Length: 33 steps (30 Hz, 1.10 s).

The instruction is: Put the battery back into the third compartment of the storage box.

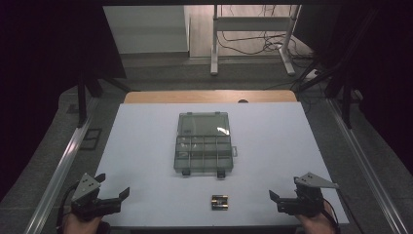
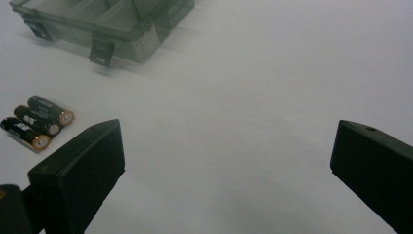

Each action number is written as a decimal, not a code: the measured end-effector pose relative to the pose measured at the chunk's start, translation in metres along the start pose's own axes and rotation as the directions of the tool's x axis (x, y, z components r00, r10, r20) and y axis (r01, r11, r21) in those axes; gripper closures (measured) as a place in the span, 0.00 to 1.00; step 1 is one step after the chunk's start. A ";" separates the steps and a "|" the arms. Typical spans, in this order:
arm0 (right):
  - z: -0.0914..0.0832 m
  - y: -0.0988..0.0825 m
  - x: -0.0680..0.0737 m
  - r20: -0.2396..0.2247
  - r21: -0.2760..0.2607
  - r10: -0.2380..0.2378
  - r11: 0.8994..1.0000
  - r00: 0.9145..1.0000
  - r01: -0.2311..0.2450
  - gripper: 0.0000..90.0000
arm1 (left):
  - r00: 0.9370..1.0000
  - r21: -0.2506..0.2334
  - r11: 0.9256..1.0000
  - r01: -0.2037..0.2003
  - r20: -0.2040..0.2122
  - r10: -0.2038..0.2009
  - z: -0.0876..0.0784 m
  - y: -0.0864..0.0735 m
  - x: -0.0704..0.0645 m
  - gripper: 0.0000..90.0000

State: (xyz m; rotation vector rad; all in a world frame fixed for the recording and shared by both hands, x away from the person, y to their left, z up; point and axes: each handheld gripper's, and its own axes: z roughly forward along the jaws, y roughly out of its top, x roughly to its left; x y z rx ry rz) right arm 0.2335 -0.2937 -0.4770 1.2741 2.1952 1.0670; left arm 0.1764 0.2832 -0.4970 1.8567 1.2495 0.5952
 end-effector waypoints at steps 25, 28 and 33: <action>0.006 0.004 0.007 -0.023 0.052 -0.068 0.996 0.997 0.069 0.00 | 1.000 0.018 1.000 -0.011 0.028 0.010 0.001 0.000 0.001 0.03; 0.007 0.004 0.007 -0.025 0.041 -0.073 0.996 0.997 0.074 0.00 | 1.000 0.020 1.000 -0.009 0.027 0.009 0.001 0.000 0.001 0.03; 0.007 0.007 0.010 -0.029 0.035 -0.091 0.995 0.995 0.092 0.00 | 1.000 0.019 1.000 -0.002 0.026 0.001 0.001 0.000 0.001 0.03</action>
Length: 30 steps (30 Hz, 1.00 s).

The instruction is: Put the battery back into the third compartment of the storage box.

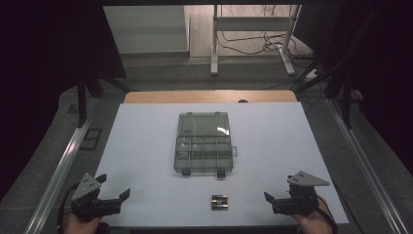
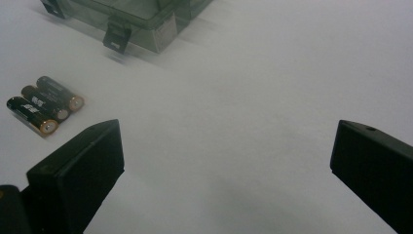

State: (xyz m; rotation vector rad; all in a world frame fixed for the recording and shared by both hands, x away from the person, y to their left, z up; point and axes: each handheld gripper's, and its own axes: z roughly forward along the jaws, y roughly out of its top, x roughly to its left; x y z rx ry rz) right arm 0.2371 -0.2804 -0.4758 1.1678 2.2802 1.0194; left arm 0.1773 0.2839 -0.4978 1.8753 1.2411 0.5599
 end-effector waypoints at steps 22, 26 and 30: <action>0.018 0.027 0.011 -0.075 0.026 -0.085 0.996 0.994 0.087 0.00 | 1.000 0.001 1.000 0.014 0.002 -0.014 0.000 0.000 0.002 0.03; 0.022 0.031 0.013 -0.094 0.037 -0.086 0.995 0.992 0.090 0.00 | 1.000 0.002 1.000 0.016 0.002 -0.016 0.000 0.000 0.002 0.03; 0.026 0.036 0.015 -0.109 0.033 -0.088 0.995 0.990 0.092 0.00 | 1.000 0.000 1.000 0.019 0.002 -0.019 0.001 0.000 0.002 0.03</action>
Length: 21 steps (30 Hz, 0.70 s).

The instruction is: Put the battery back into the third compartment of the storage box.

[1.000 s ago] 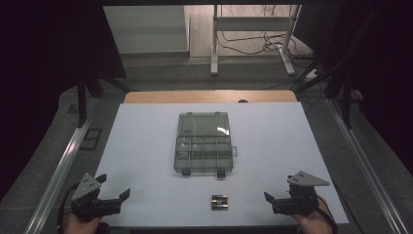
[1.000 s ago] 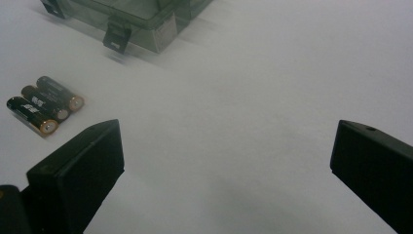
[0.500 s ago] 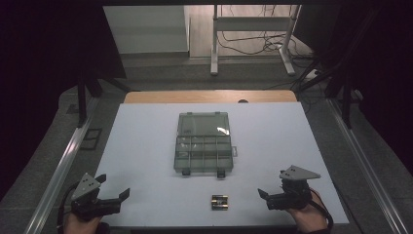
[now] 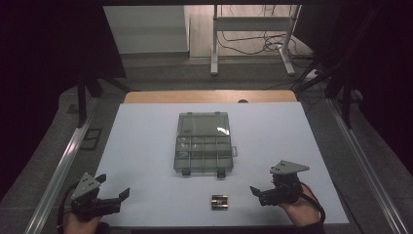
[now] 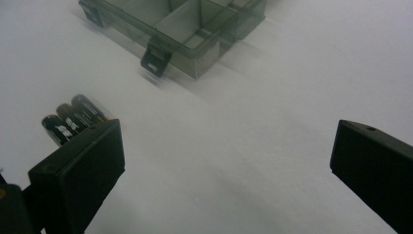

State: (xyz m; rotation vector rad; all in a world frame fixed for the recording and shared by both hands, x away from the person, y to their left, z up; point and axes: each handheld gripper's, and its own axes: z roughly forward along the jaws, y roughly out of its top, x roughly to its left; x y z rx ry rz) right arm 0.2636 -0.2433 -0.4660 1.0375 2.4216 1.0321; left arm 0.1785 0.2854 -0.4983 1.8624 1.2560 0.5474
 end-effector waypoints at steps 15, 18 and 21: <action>0.016 0.016 0.007 -0.072 0.016 -0.008 1.000 0.997 0.009 0.00 | 1.000 0.003 1.000 -0.001 0.001 0.001 0.000 0.000 0.000 0.03; 0.019 0.020 0.010 -0.083 0.041 -0.004 0.999 0.997 0.007 0.00 | 1.000 0.005 1.000 -0.002 0.000 0.002 0.001 0.000 0.000 0.03; 0.023 0.024 0.012 -0.095 0.055 0.003 0.998 0.995 0.002 0.00 | 1.000 0.007 1.000 -0.003 0.000 0.003 0.001 0.000 0.000 0.03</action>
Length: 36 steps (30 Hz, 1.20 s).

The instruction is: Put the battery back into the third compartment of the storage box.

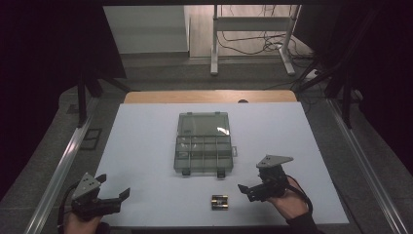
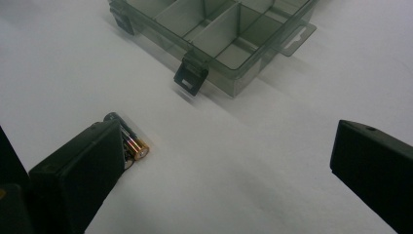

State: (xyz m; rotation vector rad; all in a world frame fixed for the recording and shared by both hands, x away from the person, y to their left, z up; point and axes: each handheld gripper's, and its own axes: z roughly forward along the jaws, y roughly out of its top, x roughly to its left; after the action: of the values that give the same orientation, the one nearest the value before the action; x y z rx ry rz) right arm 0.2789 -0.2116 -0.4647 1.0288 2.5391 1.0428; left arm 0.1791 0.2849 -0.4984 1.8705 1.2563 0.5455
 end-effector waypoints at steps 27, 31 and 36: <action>0.048 0.029 0.037 -0.105 0.212 -0.163 0.960 0.981 0.182 0.36 | 1.000 0.006 1.000 -0.011 0.002 0.011 0.001 0.000 -0.001 0.04; 0.056 0.032 0.042 -0.139 0.238 -0.183 0.948 0.973 0.212 0.47 | 1.000 0.007 1.000 -0.011 0.002 0.011 0.001 0.000 -0.001 0.04; 0.064 0.034 0.049 -0.169 0.266 -0.208 0.932 0.963 0.248 0.58 | 1.000 0.007 1.000 -0.014 0.003 0.014 0.001 0.000 -0.001 0.04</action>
State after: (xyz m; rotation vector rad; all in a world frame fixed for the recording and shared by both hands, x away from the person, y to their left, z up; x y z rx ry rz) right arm 0.2875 -0.1271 -0.4847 0.7150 2.9002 0.7222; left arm 0.1795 0.2836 -0.4985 1.8869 1.2462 0.5464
